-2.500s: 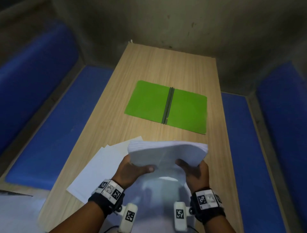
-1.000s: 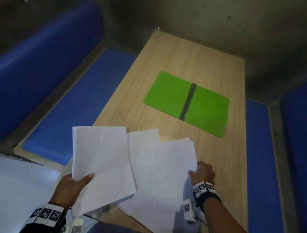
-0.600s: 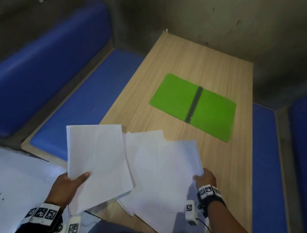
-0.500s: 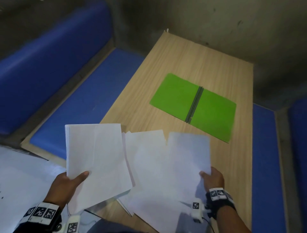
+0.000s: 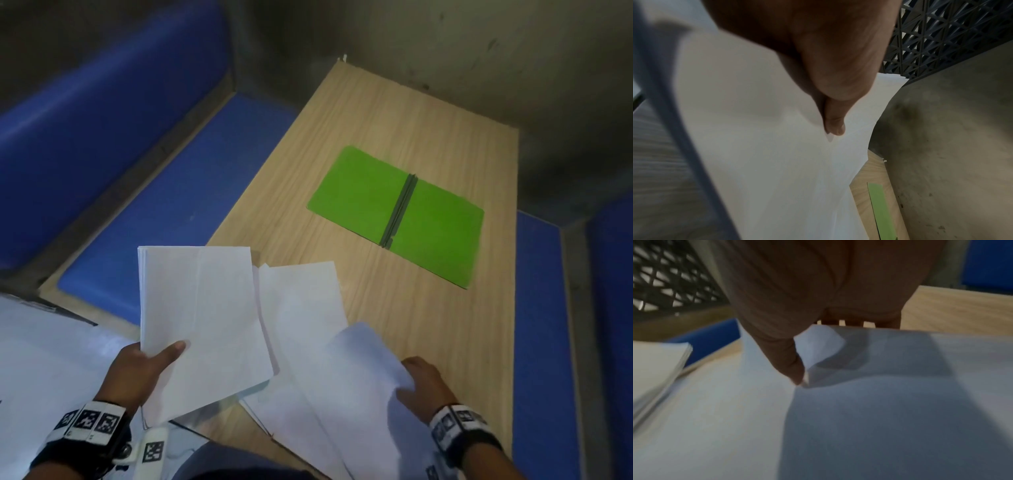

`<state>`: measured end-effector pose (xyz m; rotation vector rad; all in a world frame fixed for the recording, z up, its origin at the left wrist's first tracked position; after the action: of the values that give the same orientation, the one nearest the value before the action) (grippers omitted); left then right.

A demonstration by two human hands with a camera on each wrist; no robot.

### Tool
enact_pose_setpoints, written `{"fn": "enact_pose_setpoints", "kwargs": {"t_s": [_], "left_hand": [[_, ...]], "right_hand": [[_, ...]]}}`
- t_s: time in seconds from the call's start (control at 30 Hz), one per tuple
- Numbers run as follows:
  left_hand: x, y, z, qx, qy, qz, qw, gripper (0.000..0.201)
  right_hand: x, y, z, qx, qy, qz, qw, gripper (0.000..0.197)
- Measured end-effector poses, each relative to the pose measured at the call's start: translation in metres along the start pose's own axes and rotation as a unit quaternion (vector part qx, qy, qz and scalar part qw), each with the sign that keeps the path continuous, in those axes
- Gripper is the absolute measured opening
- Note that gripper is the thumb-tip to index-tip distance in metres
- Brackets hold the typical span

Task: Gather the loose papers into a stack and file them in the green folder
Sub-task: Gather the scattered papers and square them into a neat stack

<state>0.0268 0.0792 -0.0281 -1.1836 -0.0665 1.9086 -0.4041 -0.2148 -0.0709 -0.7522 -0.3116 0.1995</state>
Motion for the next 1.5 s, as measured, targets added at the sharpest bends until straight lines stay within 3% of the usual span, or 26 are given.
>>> {"fn": "enact_pose_setpoints", "kwargs": {"t_s": [0.13,0.23,0.33,0.53,0.67,0.7,0.8,0.97,1.03,1.13,1.17,1.23,1.3,1.5], "left_hand": [[0.008,-0.006,-0.005,-0.010,-0.006,0.000,1.000,0.035],[0.014,-0.014,-0.007,-0.021,-0.008,0.006,1.000,0.039],[0.015,-0.027,-0.007,-0.043,-0.009,0.018,0.999,0.038],[0.029,-0.060,-0.017,-0.085,-0.023,0.036,0.995,0.043],[0.043,-0.066,-0.016,-0.091,-0.031,0.028,0.995,0.040],[0.046,-0.065,-0.015,-0.090,-0.035,0.030,0.995,0.039],[0.055,-0.062,-0.015,-0.089,-0.040,0.026,0.995,0.041],[0.059,-0.058,-0.016,-0.083,-0.048,0.038,0.995,0.041],[0.060,-0.058,-0.016,-0.081,-0.052,0.045,0.994,0.040],[0.061,-0.060,-0.016,-0.079,-0.054,0.047,0.994,0.039],[0.061,-0.061,-0.017,-0.079,-0.054,0.048,0.994,0.039],[0.062,-0.062,-0.019,-0.077,-0.056,0.051,0.994,0.041],[0.061,-0.063,-0.020,-0.077,-0.057,0.053,0.994,0.040],[0.064,-0.064,-0.023,-0.082,-0.058,0.053,0.994,0.039]], "right_hand": [[0.025,0.016,0.006,-0.015,0.028,0.014,0.999,0.069],[0.036,0.025,0.009,0.009,0.041,-0.008,0.999,0.053],[0.047,0.022,0.012,0.008,0.004,-0.042,0.999,0.013],[0.081,-0.015,0.012,0.015,-0.062,-0.213,0.975,0.025],[0.117,-0.018,-0.015,-0.035,-0.026,-0.235,0.971,0.016],[0.125,-0.016,-0.024,-0.048,-0.009,-0.219,0.974,0.020],[0.150,-0.006,-0.046,-0.081,0.031,-0.119,0.989,0.063],[0.178,0.000,-0.047,-0.119,0.092,-0.232,0.961,0.083],[0.183,0.004,-0.050,-0.118,0.092,-0.258,0.955,0.066],[0.187,0.002,-0.053,-0.145,0.036,-0.291,0.945,0.016],[0.189,-0.002,-0.054,-0.149,0.017,-0.307,0.940,0.010],[0.194,-0.012,-0.052,-0.154,-0.022,-0.297,0.942,0.012],[0.196,-0.021,-0.055,-0.148,-0.050,-0.215,0.964,0.016],[0.197,-0.014,-0.077,-0.069,-0.048,-0.079,0.993,0.008]]}}
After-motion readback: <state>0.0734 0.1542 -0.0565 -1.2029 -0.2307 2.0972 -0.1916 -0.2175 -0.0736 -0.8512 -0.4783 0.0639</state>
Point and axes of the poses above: each hand's wrist, its own z-axis away from the middle knuckle, its own y-axis out of the palm, x = y × z, the point moved 6 cm from there along -z, towards the middle knuckle
